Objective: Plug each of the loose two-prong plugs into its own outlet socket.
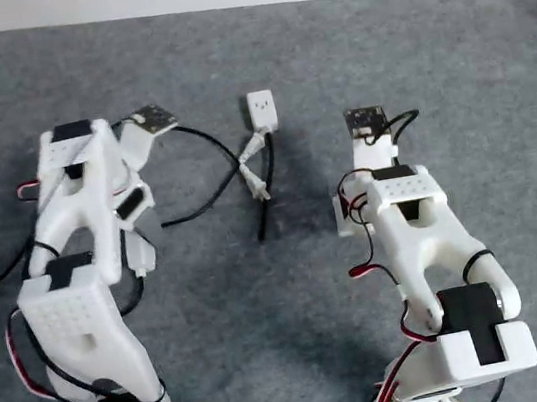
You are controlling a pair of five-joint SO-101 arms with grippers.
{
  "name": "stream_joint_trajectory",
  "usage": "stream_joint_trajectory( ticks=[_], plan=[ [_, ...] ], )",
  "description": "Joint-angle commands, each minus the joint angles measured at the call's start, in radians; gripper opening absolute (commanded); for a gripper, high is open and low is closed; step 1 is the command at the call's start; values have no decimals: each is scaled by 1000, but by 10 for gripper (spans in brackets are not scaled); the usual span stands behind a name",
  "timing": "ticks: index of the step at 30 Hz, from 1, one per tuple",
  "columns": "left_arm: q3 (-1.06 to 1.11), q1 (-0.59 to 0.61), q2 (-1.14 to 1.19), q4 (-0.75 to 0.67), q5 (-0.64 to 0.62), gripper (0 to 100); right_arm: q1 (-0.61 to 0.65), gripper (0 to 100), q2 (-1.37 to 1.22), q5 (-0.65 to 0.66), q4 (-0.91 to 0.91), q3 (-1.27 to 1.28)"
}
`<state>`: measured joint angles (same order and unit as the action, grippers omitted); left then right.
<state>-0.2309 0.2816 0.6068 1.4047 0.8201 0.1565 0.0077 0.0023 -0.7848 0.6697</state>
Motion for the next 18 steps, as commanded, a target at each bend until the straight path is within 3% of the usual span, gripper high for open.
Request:
stream_joint_trajectory(
  ticks=[1,8,18],
  plan=[
    [-119,113,42,-3,15,239,12,152,-1,9,-4,-41],
    [-194,259,79,35,94,239,12,152,-1,11,-4,-42],
    [-197,331,65,3,74,239,28,152,-1,11,-4,-39]
  ],
)
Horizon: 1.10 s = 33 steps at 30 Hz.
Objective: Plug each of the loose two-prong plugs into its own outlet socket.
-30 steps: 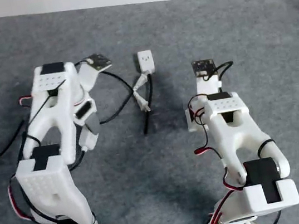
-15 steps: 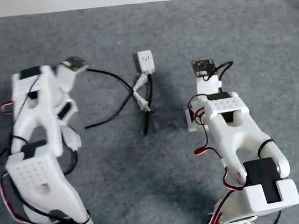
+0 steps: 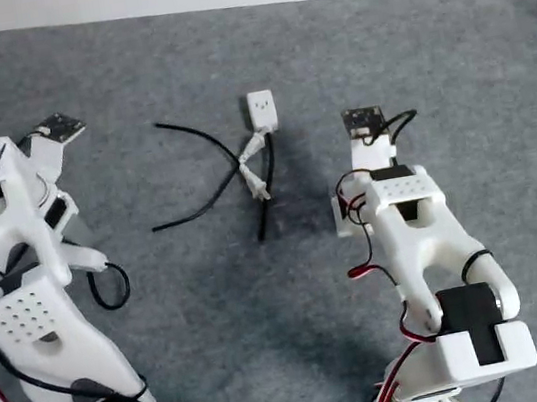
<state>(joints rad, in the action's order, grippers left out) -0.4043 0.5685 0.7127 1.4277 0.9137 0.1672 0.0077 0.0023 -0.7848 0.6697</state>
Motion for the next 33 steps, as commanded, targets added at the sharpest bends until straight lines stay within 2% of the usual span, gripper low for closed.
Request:
stream_joint_trajectory(
  ticks=[1,4,10,15,18,21,26,29,33],
  plan=[
    [-22,54,-54,-49,-66,239,18,152,-1,11,-4,-39],
    [-10,93,-88,-112,-172,239,16,152,-1,9,-4,-41],
    [101,133,-188,-180,-278,239,16,152,-2,9,-4,-42],
    [285,30,-363,-180,-288,239,16,152,-4,9,-4,-42],
    [374,-77,-518,-175,-408,238,16,152,-7,8,-4,-42],
    [460,-193,-668,-106,-512,238,16,152,-7,8,-4,-42],
    [595,-328,-777,-130,-537,238,16,152,-2,9,-4,-39],
    [693,-355,-757,-147,-537,237,16,152,-1,11,-4,-39],
    [822,-331,-717,-209,-537,201,16,152,-1,11,-5,-39]
  ],
)
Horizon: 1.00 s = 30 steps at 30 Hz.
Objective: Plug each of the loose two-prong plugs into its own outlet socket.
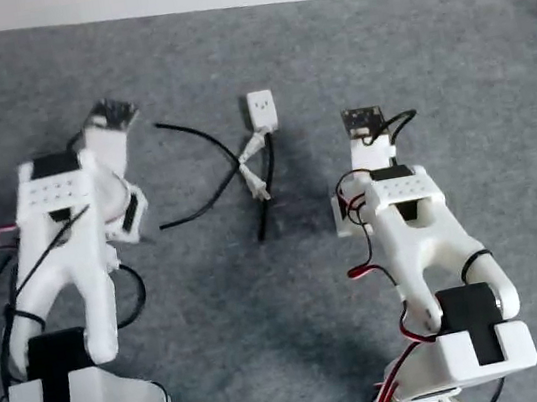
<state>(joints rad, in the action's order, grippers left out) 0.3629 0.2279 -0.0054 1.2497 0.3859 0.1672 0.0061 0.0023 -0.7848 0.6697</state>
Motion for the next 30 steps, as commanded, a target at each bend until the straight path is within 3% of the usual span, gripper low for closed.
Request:
stream_joint_trajectory(
  ticks=[1,8,16,25,30],
  plan=[
    [76,16,1,-28,-9,196,16,152,1,11,-5,-41],
    [179,77,-216,132,17,190,16,152,1,11,-5,-42],
    [321,191,-432,86,160,192,16,152,1,11,-5,-41],
    [127,122,-302,-69,-170,191,16,152,-4,8,-5,-39],
    [111,127,-73,-75,-193,189,16,152,-2,8,-5,-39]
  ],
)
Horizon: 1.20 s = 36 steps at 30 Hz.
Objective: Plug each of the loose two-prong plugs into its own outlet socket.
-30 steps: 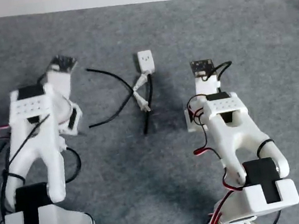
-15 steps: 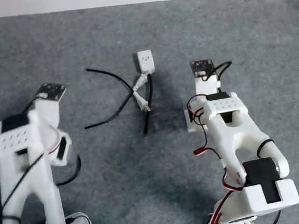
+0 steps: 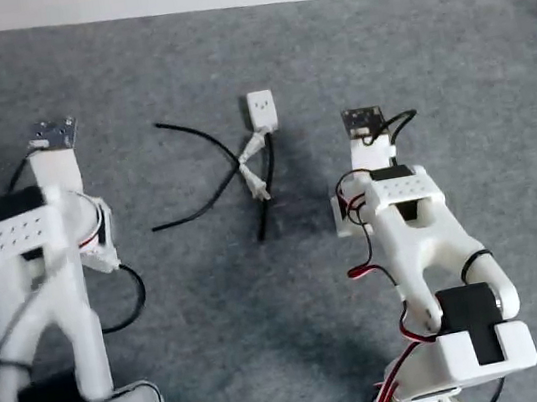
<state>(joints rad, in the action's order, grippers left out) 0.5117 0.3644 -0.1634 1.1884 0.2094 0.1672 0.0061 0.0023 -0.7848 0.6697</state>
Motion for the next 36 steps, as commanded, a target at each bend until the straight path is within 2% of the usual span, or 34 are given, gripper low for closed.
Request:
stream_joint_trajectory(
  ticks=[1,4,12,18,21,25,31,36],
  plan=[
    [-36,2,119,-23,-15,189,16,152,-2,8,-5,-39],
    [-30,59,148,-61,-15,189,16,152,-1,9,-5,-39],
    [16,214,150,-98,115,189,16,152,-1,11,-5,-42],
    [19,232,148,-94,124,189,22,152,-4,11,-5,-41],
    [19,292,150,-97,164,189,22,152,-4,11,-5,-41],
    [38,412,150,-103,259,189,22,152,-4,11,-5,-42],
    [136,596,150,-195,404,189,22,152,-4,11,-5,-42],
    [150,769,157,-213,463,189,24,152,-4,11,-5,-41]
  ],
)
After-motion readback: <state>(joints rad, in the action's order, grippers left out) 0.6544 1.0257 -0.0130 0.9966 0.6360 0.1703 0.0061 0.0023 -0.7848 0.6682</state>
